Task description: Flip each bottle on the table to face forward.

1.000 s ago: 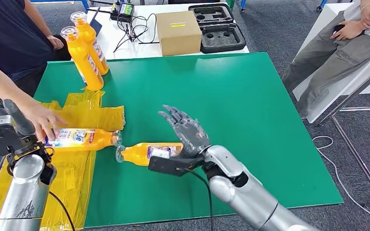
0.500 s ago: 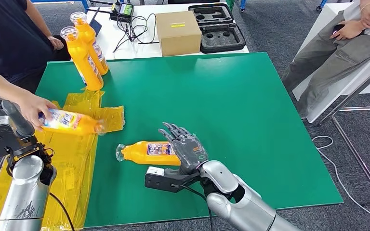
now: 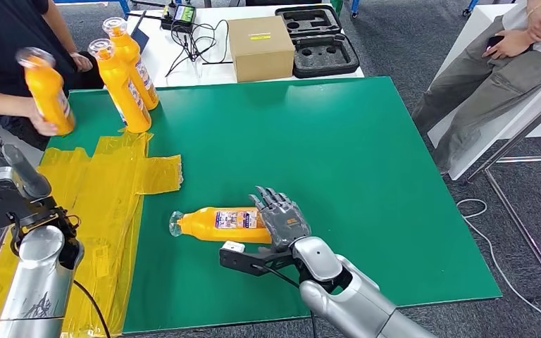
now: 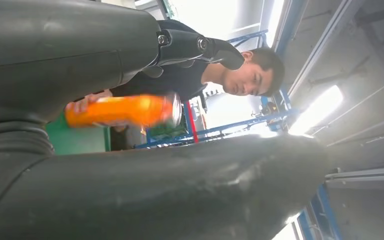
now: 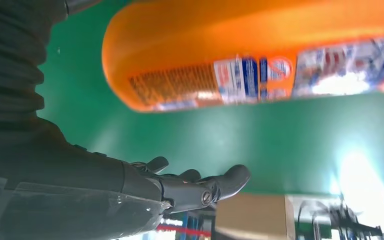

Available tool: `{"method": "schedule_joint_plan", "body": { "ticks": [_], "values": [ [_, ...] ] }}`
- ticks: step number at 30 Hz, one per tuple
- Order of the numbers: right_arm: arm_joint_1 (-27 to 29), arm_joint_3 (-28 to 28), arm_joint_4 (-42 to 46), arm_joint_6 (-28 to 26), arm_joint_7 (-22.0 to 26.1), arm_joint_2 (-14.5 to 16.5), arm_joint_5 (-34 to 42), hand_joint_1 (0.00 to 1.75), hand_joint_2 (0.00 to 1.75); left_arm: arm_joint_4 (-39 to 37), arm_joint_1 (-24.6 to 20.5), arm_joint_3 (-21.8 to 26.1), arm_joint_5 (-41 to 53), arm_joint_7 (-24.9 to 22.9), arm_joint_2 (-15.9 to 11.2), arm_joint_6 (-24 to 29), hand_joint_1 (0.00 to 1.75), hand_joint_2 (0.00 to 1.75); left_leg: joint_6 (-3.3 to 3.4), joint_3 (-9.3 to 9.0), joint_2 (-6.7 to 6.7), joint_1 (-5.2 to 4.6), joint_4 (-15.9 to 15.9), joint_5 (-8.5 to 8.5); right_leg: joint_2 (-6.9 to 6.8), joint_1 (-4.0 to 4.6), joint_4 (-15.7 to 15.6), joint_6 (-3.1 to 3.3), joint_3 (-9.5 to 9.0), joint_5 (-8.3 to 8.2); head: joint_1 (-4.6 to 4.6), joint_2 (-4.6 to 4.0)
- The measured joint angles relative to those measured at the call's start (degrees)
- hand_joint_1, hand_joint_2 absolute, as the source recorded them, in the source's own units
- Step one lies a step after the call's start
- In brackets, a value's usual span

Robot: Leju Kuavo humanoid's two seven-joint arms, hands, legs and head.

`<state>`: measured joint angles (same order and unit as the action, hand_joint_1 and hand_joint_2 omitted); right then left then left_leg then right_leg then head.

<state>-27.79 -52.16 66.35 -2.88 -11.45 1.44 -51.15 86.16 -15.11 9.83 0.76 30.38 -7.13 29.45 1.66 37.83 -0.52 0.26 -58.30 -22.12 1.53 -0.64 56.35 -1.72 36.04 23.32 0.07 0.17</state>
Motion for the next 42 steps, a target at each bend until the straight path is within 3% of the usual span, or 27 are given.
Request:
{"method": "schedule_joint_plan", "body": {
  "ticks": [19, 23, 42],
  "values": [
    [-3.42, -0.81, -11.15, 2.79, 1.07, 3.69, 2.4, 0.02, 1.75, -0.25, -2.44, -2.01, -1.21, 0.02, 0.83, 0.33, 0.0, 0.0, 0.0, 0.0, 0.01, 0.0, 0.0, 0.0, 0.0, 0.0, 0.0, -0.01, 0.0, -0.01, 0.01, 0.0],
    [-3.67, -1.49, -13.63, 4.31, 0.47, 4.13, 2.1, 1.72, 1.75, -0.26, -2.83, -2.27, -1.68, 0.02, 0.86, 0.46, 0.0, 0.0, 0.0, -0.01, 0.02, 0.0, 0.0, 0.0, 0.01, 0.0, 0.0, -0.01, 0.0, -0.01, 0.0, 0.0],
    [-5.96, -3.88, -18.98, 6.5, 0.02, 5.24, 1.07, 1.75, 1.75, -1.82, -4.46, -3.81, -2.37, 0.1, 1.4, 0.5, 0.0, 0.0, -0.03, -0.49, 0.15, 0.0, 0.0, -0.03, 0.07, 0.0, -0.03, 0.02, -0.31, 0.0, 0.02, 0.0]
  ]
}}
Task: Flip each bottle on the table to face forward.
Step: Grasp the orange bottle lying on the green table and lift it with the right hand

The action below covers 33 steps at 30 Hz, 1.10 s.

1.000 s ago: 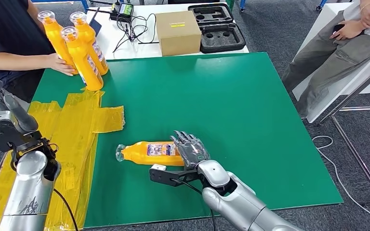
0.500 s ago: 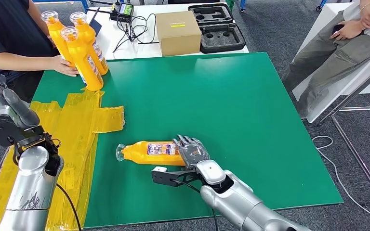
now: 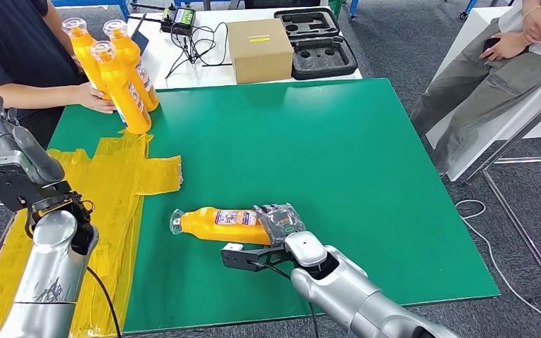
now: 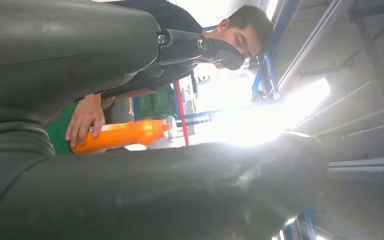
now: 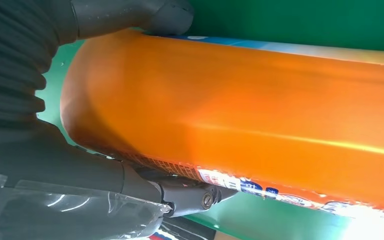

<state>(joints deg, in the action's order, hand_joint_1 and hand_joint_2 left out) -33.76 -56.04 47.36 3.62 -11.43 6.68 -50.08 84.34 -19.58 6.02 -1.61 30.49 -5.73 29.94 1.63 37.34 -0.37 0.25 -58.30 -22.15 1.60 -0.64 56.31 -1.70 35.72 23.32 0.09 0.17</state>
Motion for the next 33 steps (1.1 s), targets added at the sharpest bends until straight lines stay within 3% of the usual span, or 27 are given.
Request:
{"method": "schedule_joint_plan", "body": {
  "ticks": [5, 10, 14, 20, 26, 33],
  "values": [
    [1.17, 0.95, 1.5, -4.9, -0.45, -0.66, 0.67, 1.75, 1.75, -0.5, -0.1, -0.13, -1.96, -0.15, 0.02, -1.12, 0.0, 0.0, 0.02, 0.04, -0.06, -0.01, 0.0, 0.01, -0.01, 0.0, 0.0, -0.01, -0.01, -0.01, 0.0, 0.0],
    [5.24, 7.82, 12.89, -13.35, 0.87, -4.56, 2.09, 1.75, 1.75, -0.57, 1.81, -0.21, -8.59, -4.0, -0.16, -8.55, 0.0, 0.0, 0.06, 0.34, -0.12, -0.06, 0.0, 0.04, -0.04, -0.05, 0.02, -0.03, 0.17, -0.05, -0.01, 0.0],
    [6.7, 12.42, 20.52, -15.16, 2.03, -6.56, 2.16, 1.75, 1.75, -0.5, 2.82, -0.29, -10.25, -4.84, -0.22, -10.53, 0.0, 1.75, 0.06, 0.38, -0.04, -0.06, -0.01, 0.03, -0.01, -0.05, 0.01, -0.04, 0.23, -0.06, -0.01, 0.0],
    [8.34, 18.88, 29.87, -26.46, 7.53, -8.07, 5.38, 1.75, 1.75, 1.24, 4.75, -0.29, -18.51, -8.25, -0.26, -18.81, 0.0, 1.75, 0.04, 0.45, -0.09, -0.05, -0.01, 0.02, -0.01, -0.04, 0.02, -0.03, 0.29, -0.04, 0.0, 0.0],
    [10.92, 26.56, 38.97, -28.57, 10.67, -8.79, 6.53, 1.75, 1.75, 4.73, 8.79, -0.29, -28.38, -12.43, -0.09, -28.37, 0.0, 1.75, 0.04, 0.48, -0.11, -0.06, -0.01, 0.01, -0.02, -0.05, 0.0, -0.03, 0.31, -0.03, -0.01, 0.0],
    [11.77, 29.08, 41.98, -29.22, 11.21, -7.47, 5.41, 1.75, 1.75, 6.6, 10.12, -1.23, -35.64, -16.97, 0.85, -35.7, 0.0, 1.75, 0.04, 0.48, -0.09, -0.04, -0.01, 0.01, -0.02, -0.03, 0.0, -0.03, 0.32, -0.03, 0.0, 0.0]
  ]
}}
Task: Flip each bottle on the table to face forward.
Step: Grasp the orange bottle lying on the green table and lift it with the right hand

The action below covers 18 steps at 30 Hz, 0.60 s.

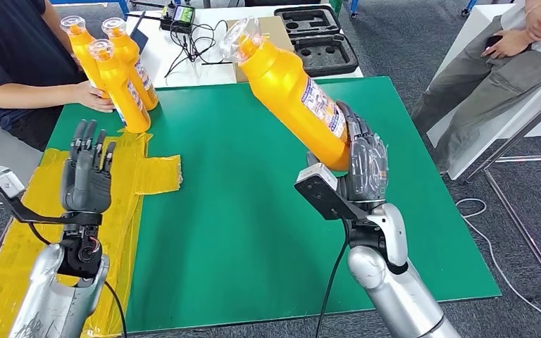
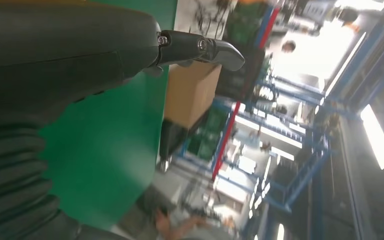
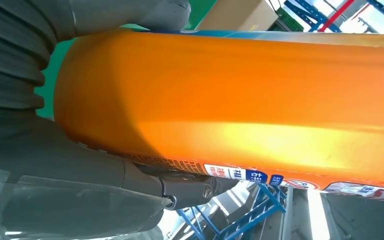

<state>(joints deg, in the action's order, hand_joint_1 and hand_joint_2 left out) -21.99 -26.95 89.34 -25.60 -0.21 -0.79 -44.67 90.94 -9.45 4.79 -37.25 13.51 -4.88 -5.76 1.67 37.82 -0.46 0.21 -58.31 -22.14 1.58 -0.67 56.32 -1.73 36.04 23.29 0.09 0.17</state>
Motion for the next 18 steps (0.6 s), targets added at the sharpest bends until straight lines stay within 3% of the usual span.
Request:
{"method": "schedule_joint_plan", "body": {
  "ticks": [10, 18],
  "values": [
    [-0.09, 0.75, 0.0, 0.3, -0.34, 1.86, -0.27, 1.75, 1.75, 0.93, 0.45, -1.48, -1.93, -1.44, 1.1, -2.08, 0.0, 1.75, 0.0, 0.02, -0.02, 0.01, 0.0, 0.0, 0.0, 0.01, 0.01, 0.0, -0.01, 0.0, 0.0, 0.0],
    [-4.38, -0.66, -5.06, 6.93, -2.6, 5.84, -1.49, 1.75, 1.75, 1.43, -0.88, -3.41, -2.33, -2.06, 2.73, -3.27, 0.0, 1.75, 0.0, 0.02, 0.0, 0.02, 0.0, 0.02, 0.0, 0.02, 0.02, 0.01, 0.01, -0.01, 0.01, 0.0]
  ]
}}
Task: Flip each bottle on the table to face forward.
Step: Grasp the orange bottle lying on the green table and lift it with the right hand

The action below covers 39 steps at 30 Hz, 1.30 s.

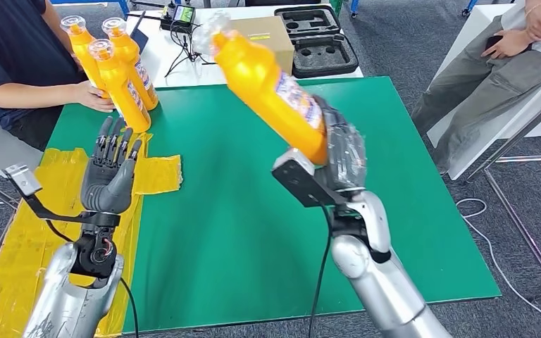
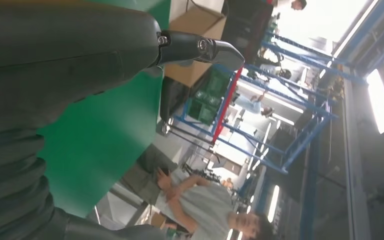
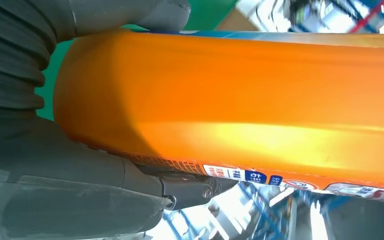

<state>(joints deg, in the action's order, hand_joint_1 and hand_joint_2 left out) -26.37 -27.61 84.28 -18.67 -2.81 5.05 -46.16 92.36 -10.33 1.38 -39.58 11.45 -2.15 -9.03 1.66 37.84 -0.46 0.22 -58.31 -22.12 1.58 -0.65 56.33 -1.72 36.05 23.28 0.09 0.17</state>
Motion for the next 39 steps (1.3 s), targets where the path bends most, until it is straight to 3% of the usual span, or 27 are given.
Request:
{"method": "schedule_joint_plan", "body": {
  "ticks": [11, 29, 39],
  "values": [
    [-7.15, -5.01, -11.36, 3.64, -3.25, 8.46, -0.98, 1.75, 1.75, -0.02, -4.04, -2.22, -0.44, -1.08, 3.17, 0.68, 0.0, 1.75, -0.01, 0.02, -0.06, 0.02, 0.0, 0.06, -0.02, 0.0, 0.03, 0.01, 0.0, 0.0, -0.01, 0.0],
    [-10.26, -7.43, -16.21, 6.97, -4.67, 11.87, -2.39, 1.75, 1.75, 0.75, -5.24, -3.55, -0.52, -2.23, 5.03, 0.6, 0.0, 1.75, -0.01, 0.04, -0.04, 0.02, 0.0, 0.04, -0.01, 0.01, 0.03, 0.01, 0.02, 0.0, -0.02, 0.0],
    [-12.05, -12.45, -18.78, 15.6, -8.17, 14.27, -5.91, 1.75, 1.75, 0.73, -5.91, -3.7, -0.57, -2.62, 5.73, 0.55, 0.0, 1.75, -0.01, 0.05, -0.03, 0.02, 0.0, 0.04, -0.01, 0.01, 0.03, 0.01, 0.06, 0.0, -0.01, 0.0]
  ]
}}
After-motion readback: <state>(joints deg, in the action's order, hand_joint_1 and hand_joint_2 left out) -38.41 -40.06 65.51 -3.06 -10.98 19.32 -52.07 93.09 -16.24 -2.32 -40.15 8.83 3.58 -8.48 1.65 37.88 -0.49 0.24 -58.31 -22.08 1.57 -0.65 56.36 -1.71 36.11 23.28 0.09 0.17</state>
